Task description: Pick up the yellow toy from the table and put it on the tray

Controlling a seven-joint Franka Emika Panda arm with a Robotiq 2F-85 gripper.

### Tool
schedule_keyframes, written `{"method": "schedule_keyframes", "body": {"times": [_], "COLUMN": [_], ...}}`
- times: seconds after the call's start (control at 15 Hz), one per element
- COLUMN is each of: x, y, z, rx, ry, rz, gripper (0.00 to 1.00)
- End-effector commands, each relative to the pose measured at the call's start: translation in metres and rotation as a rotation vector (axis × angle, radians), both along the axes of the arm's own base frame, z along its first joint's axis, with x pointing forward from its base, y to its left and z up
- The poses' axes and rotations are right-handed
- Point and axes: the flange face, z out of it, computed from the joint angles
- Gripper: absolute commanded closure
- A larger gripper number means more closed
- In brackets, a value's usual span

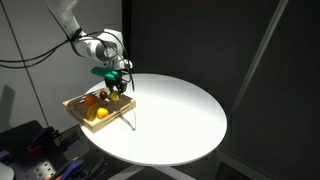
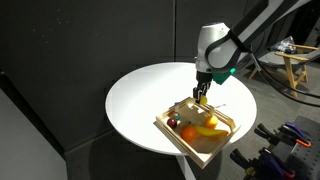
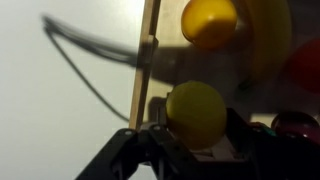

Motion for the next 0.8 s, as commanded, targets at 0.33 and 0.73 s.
{"method": "schedule_keyframes", "body": {"times": [0.33,0.73], "x": [0.002,-0.013], "y": [-0.003,-0.013], "z": [-0.002,0.009], "rx": [-0.017,-0.027], "ry": [0.014,0.053], "rz": [-0.003,-0.057], "gripper": [0.00,0.00]}}
